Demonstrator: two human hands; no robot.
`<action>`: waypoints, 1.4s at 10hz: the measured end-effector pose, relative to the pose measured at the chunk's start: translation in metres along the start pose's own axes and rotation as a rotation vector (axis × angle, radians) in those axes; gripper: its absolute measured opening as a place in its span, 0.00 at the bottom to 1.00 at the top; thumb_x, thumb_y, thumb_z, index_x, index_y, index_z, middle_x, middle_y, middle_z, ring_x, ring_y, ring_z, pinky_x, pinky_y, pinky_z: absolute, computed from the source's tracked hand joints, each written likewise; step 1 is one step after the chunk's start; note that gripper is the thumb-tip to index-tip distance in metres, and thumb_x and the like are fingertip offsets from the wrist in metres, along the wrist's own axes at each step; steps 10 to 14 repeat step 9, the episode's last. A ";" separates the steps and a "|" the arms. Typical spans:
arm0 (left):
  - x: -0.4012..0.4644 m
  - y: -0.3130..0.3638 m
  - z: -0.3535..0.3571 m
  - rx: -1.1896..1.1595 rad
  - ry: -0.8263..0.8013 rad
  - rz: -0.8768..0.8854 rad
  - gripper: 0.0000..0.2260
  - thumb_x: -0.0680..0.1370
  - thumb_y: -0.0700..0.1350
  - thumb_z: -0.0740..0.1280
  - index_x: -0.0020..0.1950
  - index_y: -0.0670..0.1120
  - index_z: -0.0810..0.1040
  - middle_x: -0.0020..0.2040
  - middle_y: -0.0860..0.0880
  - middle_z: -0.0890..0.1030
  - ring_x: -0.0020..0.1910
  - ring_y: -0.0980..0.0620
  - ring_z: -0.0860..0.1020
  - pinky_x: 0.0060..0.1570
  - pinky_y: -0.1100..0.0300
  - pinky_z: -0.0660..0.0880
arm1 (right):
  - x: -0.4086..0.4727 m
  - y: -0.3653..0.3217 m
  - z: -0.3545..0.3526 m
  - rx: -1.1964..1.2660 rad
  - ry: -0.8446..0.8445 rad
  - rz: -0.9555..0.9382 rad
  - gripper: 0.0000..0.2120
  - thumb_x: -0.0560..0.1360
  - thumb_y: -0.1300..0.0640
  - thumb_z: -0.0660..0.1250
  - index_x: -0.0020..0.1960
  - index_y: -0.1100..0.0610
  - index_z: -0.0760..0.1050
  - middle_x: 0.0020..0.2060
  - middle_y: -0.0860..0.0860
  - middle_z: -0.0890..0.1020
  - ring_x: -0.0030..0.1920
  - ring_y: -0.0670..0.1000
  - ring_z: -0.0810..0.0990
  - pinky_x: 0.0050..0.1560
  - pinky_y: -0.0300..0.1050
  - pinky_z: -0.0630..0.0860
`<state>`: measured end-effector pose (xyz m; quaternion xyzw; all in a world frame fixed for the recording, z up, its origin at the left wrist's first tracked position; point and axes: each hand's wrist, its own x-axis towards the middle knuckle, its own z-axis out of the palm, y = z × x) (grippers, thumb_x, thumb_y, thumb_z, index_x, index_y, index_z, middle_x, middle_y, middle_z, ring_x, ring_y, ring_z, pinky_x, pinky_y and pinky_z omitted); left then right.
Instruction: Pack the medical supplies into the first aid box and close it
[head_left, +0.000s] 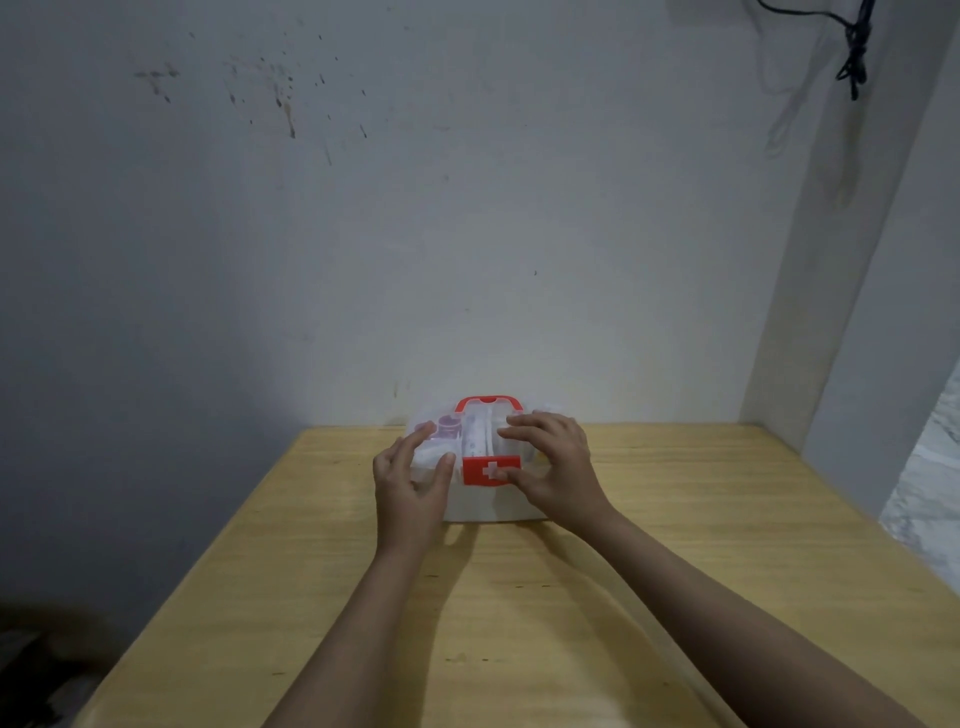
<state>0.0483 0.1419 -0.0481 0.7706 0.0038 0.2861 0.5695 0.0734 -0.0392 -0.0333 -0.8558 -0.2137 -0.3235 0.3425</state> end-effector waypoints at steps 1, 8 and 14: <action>0.011 -0.002 0.007 -0.004 -0.011 -0.009 0.18 0.74 0.49 0.69 0.64 0.57 0.75 0.66 0.47 0.67 0.64 0.48 0.71 0.58 0.49 0.77 | 0.010 0.007 0.003 0.015 -0.009 0.023 0.22 0.66 0.47 0.75 0.58 0.51 0.79 0.59 0.47 0.79 0.63 0.48 0.70 0.63 0.43 0.61; 0.075 -0.023 0.050 0.100 -0.045 0.060 0.18 0.76 0.49 0.67 0.65 0.55 0.73 0.67 0.45 0.68 0.63 0.51 0.70 0.56 0.57 0.73 | 0.063 0.057 0.026 0.030 0.012 0.037 0.23 0.63 0.46 0.77 0.56 0.50 0.80 0.58 0.47 0.80 0.62 0.43 0.66 0.65 0.47 0.64; 0.070 -0.010 0.049 0.239 -0.100 0.011 0.19 0.79 0.51 0.61 0.69 0.56 0.67 0.73 0.42 0.62 0.70 0.43 0.67 0.56 0.58 0.69 | 0.063 0.044 0.010 0.115 -0.122 0.163 0.26 0.66 0.47 0.76 0.62 0.50 0.76 0.66 0.47 0.75 0.73 0.49 0.62 0.74 0.60 0.52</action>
